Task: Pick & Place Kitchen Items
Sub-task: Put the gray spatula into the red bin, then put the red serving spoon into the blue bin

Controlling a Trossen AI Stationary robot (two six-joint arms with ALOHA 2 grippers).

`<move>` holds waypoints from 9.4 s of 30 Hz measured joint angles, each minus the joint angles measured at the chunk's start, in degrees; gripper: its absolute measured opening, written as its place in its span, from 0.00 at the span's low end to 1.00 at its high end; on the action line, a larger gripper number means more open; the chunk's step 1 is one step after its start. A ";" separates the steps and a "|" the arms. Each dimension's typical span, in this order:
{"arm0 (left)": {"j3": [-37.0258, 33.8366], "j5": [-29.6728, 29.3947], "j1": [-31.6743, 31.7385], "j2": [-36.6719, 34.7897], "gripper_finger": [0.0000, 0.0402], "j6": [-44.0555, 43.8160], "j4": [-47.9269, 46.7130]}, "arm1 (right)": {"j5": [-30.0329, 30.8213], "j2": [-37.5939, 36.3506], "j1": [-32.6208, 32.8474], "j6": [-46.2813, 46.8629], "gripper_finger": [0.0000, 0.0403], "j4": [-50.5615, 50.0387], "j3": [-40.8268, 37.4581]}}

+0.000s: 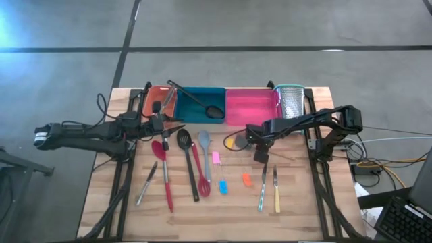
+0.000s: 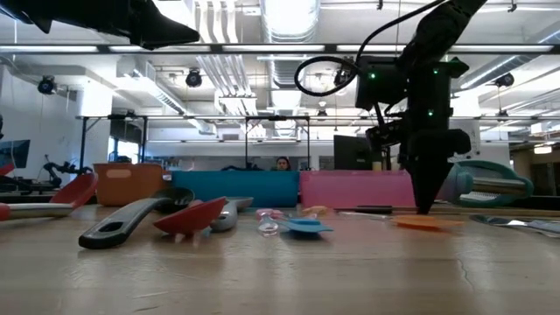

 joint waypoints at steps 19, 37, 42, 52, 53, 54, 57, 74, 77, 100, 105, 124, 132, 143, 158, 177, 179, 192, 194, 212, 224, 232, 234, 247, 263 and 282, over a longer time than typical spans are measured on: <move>-0.02 0.01 0.00 0.00 0.25 -0.07 -0.02 | 1.94 -5.86 0.00 -3.82 0.10 -21.81 17.99; -0.07 0.02 -0.02 -0.02 0.25 -0.04 -0.02 | 33.58 -2.22 -12.83 -47.12 0.10 -25.29 34.49; -0.07 0.02 0.00 -0.02 0.25 -0.04 -0.02 | 35.33 1.19 -18.08 -62.41 0.10 -16.62 34.43; -0.07 0.02 0.00 -0.02 0.25 -0.04 -0.02 | 39.81 9.13 -21.09 -74.96 0.10 -14.12 34.38; -0.07 0.02 -0.02 -0.02 0.25 -0.04 -0.02 | 39.79 9.81 -21.07 -75.41 0.10 -14.10 34.38; -0.07 0.02 0.00 -0.02 0.25 -0.04 -0.02 | 39.77 10.51 -21.02 -75.70 0.10 -14.12 34.38; -0.07 0.02 0.00 -0.02 0.25 -0.04 -0.02 | 39.16 12.37 -20.85 -75.80 0.10 -14.36 34.38; -0.07 0.02 0.00 -0.02 0.25 -0.04 -0.02 | 31.97 16.21 -16.99 -74.41 0.10 -14.95 34.38; -0.07 0.02 0.00 -0.02 0.25 -0.04 0.00 | 30.57 16.00 -16.69 -72.89 0.10 -15.95 34.38; -0.07 0.02 -0.02 -0.02 0.25 -0.04 0.00 | 23.04 16.25 -16.35 -72.94 0.10 -15.12 34.36; -0.07 0.02 0.00 -0.02 0.25 -0.04 0.00 | 22.57 17.54 -16.98 -73.83 0.10 -14.30 34.36; -0.07 0.02 -0.02 -0.02 0.25 -0.04 0.02 | 23.09 20.90 -19.11 -73.38 0.31 -12.66 34.34; -0.07 0.02 0.00 -0.02 0.25 -0.04 0.00 | 27.93 20.39 -18.59 -69.31 0.46 -13.05 34.38; -0.07 0.02 0.00 -0.02 0.25 -0.02 0.00 | 31.71 14.15 -15.95 -65.80 0.44 -13.62 34.38; -0.07 0.04 0.00 -0.02 0.25 -0.04 0.01 | 31.86 3.41 -10.38 -51.66 0.42 -19.23 34.45; -0.09 0.02 0.00 -0.02 0.25 -0.04 0.00 | 31.68 -4.20 2.03 -33.64 0.41 -19.17 34.45; -0.16 0.02 0.00 -0.02 0.25 -0.04 0.06 | 31.67 -4.17 3.71 -33.62 0.40 -19.19 34.46; -0.72 0.02 0.00 0.00 0.25 -0.02 0.02 | 31.68 -4.15 12.70 -16.42 0.35 -19.21 34.45; -0.74 0.02 0.00 0.00 0.25 -0.04 0.02 | 31.68 -4.15 13.62 -13.97 0.34 -19.21 34.46; 5.37 -4.48 -0.09 1.21 0.25 -23.19 -33.48 | 31.64 -4.11 16.00 -6.88 0.28 -22.32 34.32; 8.20 10.34 -6.20 11.40 0.25 -17.90 -47.58 | 31.66 -4.11 16.00 -6.84 0.28 -22.03 34.25; 13.99 5.25 -19.34 22.31 0.17 -23.60 -54.73 | 31.66 -4.09 16.00 -6.87 0.26 -21.94 34.25; 15.26 3.03 -22.30 25.46 0.14 -21.90 -54.58 | 31.66 -4.09 16.00 -6.88 0.26 -21.88 34.25; 18.62 8.98 -28.34 39.48 0.20 -22.74 -58.43 | 31.66 -4.09 16.00 -6.86 0.26 -21.68 34.23; 18.33 8.59 -33.86 43.15 0.37 -15.67 -57.17 | 31.79 -4.09 15.62 -10.20 0.23 -18.44 34.23; 13.35 11.11 -33.83 42.88 0.38 -9.65 -47.11 | 31.77 -4.09 15.60 -10.16 0.24 -18.44 34.23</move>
